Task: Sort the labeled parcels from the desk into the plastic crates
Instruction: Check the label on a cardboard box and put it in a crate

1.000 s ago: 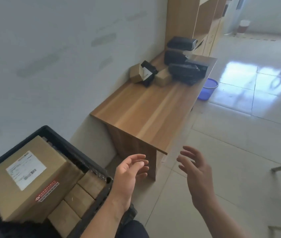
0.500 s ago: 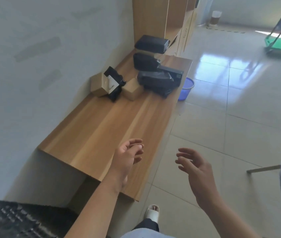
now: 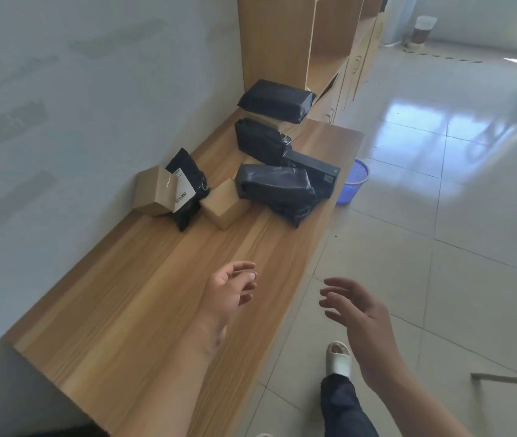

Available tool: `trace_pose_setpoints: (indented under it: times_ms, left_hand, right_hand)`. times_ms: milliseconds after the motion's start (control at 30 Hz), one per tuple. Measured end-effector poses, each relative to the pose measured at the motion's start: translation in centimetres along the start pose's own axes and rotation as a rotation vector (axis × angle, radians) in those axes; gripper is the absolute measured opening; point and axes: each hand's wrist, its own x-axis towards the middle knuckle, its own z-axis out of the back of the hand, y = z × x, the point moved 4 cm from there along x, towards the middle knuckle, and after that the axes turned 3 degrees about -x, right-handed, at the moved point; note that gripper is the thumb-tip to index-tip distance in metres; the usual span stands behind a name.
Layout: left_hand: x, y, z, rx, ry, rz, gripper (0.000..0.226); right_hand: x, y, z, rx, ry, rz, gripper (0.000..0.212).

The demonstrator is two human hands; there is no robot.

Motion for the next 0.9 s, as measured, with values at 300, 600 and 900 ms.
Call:
trace_pose_setpoints:
  times_ms: [300,600,900]
  left_hand:
    - [11.3,-2.7,-3.3,0.195,-0.264,0.123,0.017]
    - [15.9,-2.5,2.5,0.157,-0.589,0.301,0.042]
    - [25.2,-5.3,15.0,-0.034,-0.768,0.271,0.095]
  right_hand:
    - [16.5,5.1,2.3,-0.032,0.29,0.005,0.024]
    - [25.0,8.1,-0.3,-0.11,0.471,-0.025,0.022]
    - [32.7,10.7,-7.2,-0.314,0.53,-0.036,0.02]
